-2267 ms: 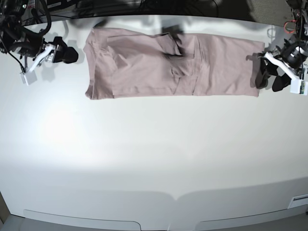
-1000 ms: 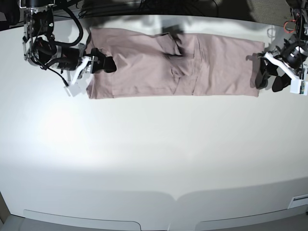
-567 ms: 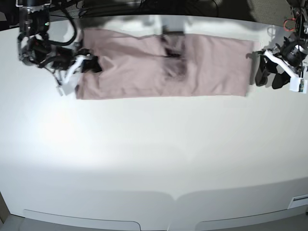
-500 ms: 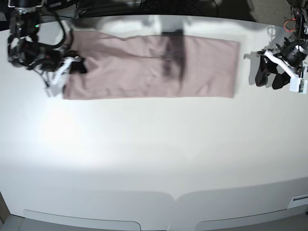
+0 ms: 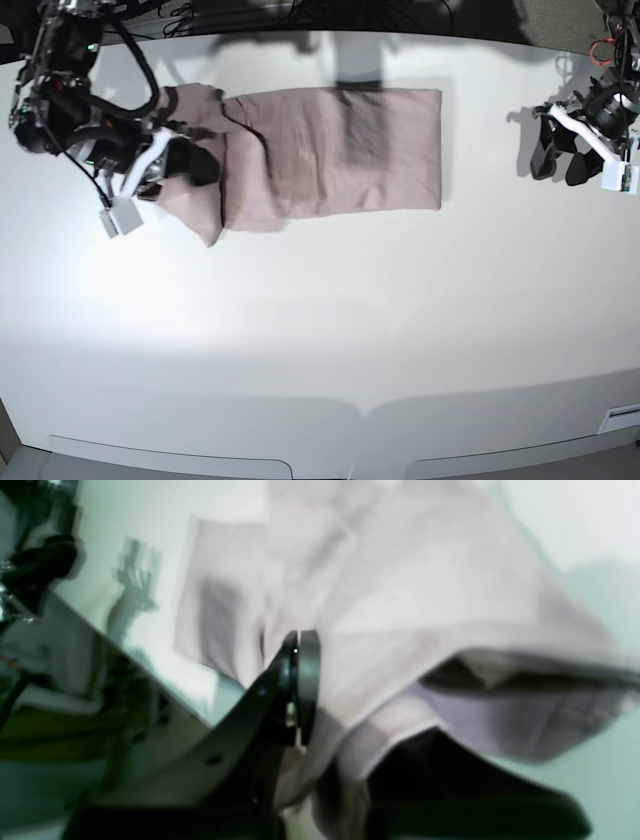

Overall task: Fold the T-shirt properly
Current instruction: 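Fold the strip's end with the right gripper toward the left gripper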

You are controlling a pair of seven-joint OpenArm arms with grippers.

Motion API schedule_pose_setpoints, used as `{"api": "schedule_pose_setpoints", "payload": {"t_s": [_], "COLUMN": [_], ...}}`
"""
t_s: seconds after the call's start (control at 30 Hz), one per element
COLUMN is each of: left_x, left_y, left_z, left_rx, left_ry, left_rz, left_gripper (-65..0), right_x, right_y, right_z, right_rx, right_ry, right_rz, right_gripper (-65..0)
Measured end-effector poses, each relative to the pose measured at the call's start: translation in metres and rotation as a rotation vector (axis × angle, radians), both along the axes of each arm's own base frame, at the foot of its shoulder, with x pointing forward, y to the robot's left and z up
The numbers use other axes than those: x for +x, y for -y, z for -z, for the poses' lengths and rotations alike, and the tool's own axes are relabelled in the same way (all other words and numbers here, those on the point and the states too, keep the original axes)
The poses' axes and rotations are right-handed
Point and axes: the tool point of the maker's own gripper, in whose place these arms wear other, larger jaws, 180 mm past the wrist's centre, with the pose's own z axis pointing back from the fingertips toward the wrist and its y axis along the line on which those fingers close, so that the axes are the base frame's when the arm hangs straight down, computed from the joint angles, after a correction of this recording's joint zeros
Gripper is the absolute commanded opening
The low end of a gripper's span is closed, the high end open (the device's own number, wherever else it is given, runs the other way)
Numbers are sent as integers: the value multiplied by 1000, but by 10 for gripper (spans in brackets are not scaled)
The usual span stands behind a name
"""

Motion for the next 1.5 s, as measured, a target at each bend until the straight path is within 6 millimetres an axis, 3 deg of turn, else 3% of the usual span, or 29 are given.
{"api": "schedule_pose_setpoints", "payload": {"t_s": [0.3,0.5,0.9,1.03,1.23,1.37,1.43,1.5], "left_x": [0,-1,-2,-2,-2,-2,-2,-2], "left_y": [0,3,8,8,8,8,8,8], "left_z": [0,-1,-2,-2,-2,-2,-2,-2], "left_rx": [0,1,2,2,2,2,2,2], "left_ry": [0,4,12,11,12,12,11,11], "left_rz": [0,21,59,59,59,59,59,59], "left_gripper": [-294,-294,-295,-295,-295,-295,-295,-295], "right_x": [-9,-6,-7,-7,-3,-7,-12,-18], "right_y": [-113,-172,-221,-230,-237,-250,-265,-279], "right_z": [0,-2,-14,-18,6,18,11,1], "right_rx": [123,114,127,151,193,292,361,404], "right_ry": [-10,7,19,27,-6,-33,-10,13], "right_rz": [-79,-92,-76,-75,-26,-30,-84,-151], "right_gripper": [-650,-650,-650,-650,-650,-424,-379,-378]}}
